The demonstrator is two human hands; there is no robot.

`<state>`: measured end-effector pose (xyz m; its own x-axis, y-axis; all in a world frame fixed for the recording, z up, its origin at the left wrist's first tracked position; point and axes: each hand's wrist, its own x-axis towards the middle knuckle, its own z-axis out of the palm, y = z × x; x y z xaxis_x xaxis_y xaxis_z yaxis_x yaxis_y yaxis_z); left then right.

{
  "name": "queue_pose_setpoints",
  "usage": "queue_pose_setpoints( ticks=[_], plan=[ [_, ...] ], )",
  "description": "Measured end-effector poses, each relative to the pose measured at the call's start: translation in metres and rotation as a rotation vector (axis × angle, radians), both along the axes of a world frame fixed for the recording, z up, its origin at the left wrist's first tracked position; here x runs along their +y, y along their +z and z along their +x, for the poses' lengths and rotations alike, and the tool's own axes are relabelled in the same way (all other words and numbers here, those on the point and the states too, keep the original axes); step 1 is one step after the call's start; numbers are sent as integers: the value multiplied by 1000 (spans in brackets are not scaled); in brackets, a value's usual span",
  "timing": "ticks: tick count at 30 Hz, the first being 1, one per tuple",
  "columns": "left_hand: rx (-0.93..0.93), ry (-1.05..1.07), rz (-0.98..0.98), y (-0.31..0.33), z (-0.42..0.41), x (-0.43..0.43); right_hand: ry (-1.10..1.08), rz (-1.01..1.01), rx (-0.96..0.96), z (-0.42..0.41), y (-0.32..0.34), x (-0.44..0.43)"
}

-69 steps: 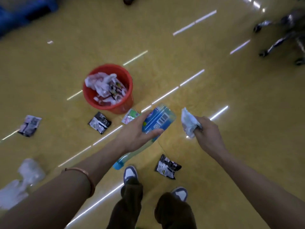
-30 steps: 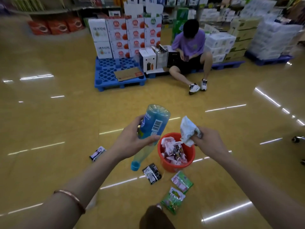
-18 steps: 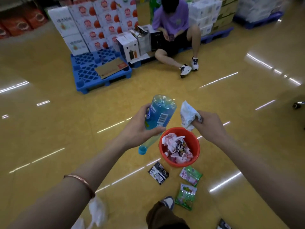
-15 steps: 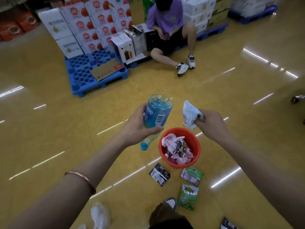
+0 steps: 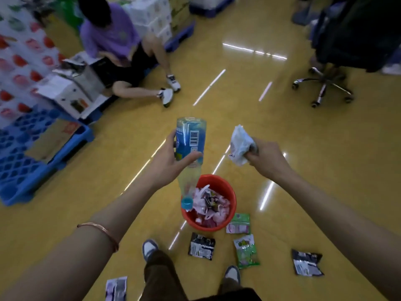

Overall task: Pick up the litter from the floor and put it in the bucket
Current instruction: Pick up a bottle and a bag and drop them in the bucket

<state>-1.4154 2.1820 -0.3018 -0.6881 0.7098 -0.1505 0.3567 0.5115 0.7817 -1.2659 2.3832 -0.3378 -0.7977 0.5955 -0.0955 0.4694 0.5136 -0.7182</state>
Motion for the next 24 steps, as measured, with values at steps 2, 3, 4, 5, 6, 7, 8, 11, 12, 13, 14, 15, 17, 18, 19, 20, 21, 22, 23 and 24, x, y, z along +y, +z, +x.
queue_pose_setpoints(
  ticks=[2,3,4,5,6,7,8,11,12,13,14,15,17,18,19,20,21,22,23,24],
  plan=[
    [-46,-54,-14,-15,-18,12,-73,-39,-33,3,-13,-1],
    [-56,-91,-35,-21,-29,18,-109,-56,-42,4,-19,-3],
    [-58,-134,-48,-27,-40,24,-149,-61,-51,4,-24,-6],
    [-57,-187,-46,-35,-53,31,-191,-49,-60,2,-28,-9],
    [-67,-244,-44,-42,-66,38,-244,-41,-61,-1,-32,-12],
    [-85,-299,-44,-48,-78,44,-296,-47,-66,-4,-38,-15],
    [-103,-346,-44,-55,-90,49,-347,-60,-84,-7,-43,-20],
    [-129,-448,-40,-83,-119,58,-464,-106,-154,-23,-68,-32],
    [-143,-474,-62,-96,-126,60,-502,-135,-178,-26,-77,-37],
    [-165,-494,-90,-111,-132,60,-530,-161,-198,-29,-88,-43],
    [-192,-509,-125,-126,-135,61,-549,-181,-226,-31,-100,-50],
    [-217,-519,-167,-144,-139,60,-561,-202,-259,-30,-116,-58],
    [-251,-533,-270,-180,-145,58,-589,-249,-326,-29,-149,-72],
    [-268,-536,-314,-200,-148,56,-594,-272,-349,-27,-169,-78],
    [-283,-545,-356,-221,-150,54,-596,-297,-368,-26,-189,-83],
    [-291,-559,-387,-241,-152,54,-602,-332,-397,-26,-209,-88],
    [-281,-576,-417,-263,-155,55,-604,-346,-416,-27,-229,-91],
    [-263,-601,-439,-283,-157,58,-616,-355,-421,-29,-249,-94],
    [-237,-617,-457,-305,-159,64,-632,-363,-424,-30,-267,-95],
    [-210,-620,-474,-326,-161,70,-641,-372,-432,-33,-285,-93]
  ],
)
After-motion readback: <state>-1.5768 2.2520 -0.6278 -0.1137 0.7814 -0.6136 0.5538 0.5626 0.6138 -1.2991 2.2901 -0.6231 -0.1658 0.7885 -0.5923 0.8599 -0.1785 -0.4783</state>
